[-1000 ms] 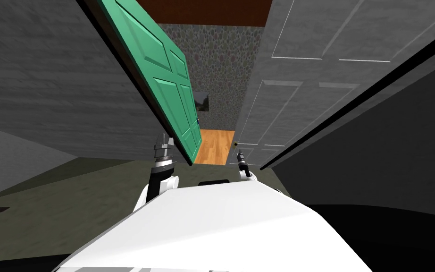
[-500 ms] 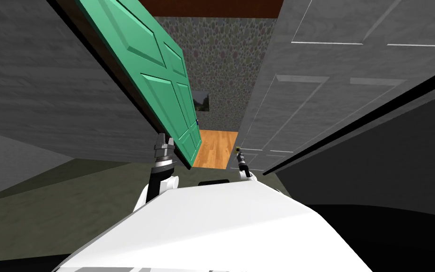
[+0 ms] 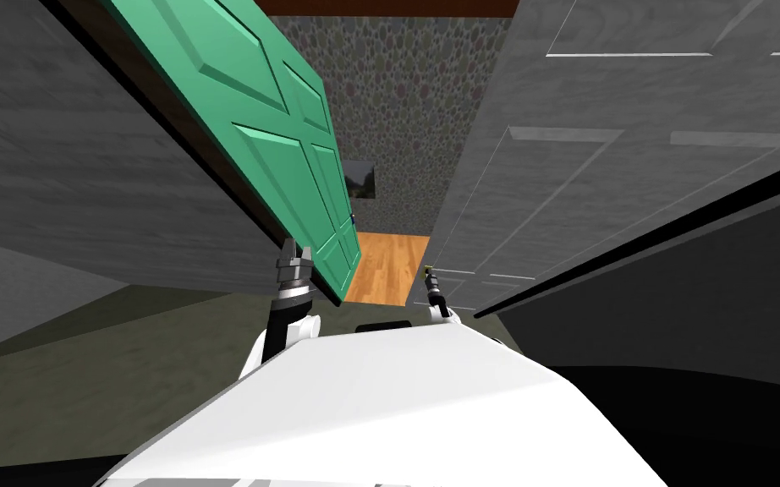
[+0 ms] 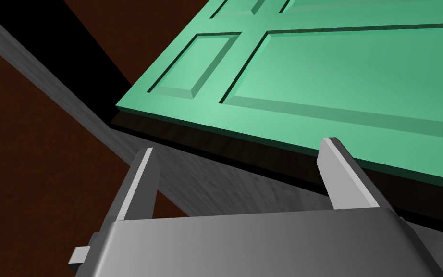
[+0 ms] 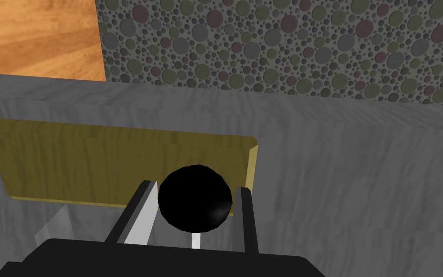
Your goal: Push the door open
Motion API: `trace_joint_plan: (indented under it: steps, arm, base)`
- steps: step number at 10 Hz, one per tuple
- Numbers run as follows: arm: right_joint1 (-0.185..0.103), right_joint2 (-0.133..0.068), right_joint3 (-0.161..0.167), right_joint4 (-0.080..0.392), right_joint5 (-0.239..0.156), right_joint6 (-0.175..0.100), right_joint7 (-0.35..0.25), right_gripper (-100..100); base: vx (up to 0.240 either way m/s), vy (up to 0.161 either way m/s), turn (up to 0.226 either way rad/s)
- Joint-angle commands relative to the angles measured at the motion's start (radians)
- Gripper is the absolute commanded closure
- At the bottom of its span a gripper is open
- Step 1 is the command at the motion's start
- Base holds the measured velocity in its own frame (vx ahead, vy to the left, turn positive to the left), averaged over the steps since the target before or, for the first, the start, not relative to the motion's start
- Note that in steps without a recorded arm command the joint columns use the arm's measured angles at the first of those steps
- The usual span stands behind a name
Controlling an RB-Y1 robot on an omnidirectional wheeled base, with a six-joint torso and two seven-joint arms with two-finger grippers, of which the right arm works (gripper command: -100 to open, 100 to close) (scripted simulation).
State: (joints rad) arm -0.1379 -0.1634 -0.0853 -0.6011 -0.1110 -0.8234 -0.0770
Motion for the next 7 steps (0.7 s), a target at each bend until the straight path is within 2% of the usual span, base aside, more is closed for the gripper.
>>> trace_joint_plan:
  steps: [1,4,7]
  arm:
    - [0.002,0.001,0.001,0.001,0.0,0.0,0.0,100]
    - [0.002,0.001,0.001,0.001,0.0,0.0,0.0,100]
    - [0.005,-0.003,-0.022,0.007,-0.013,0.001,0.009,100]
  base:
    - [-0.019,0.002,0.002]
    - [-0.007,0.001,-0.001]
    - [0.146,0.02,-0.033]
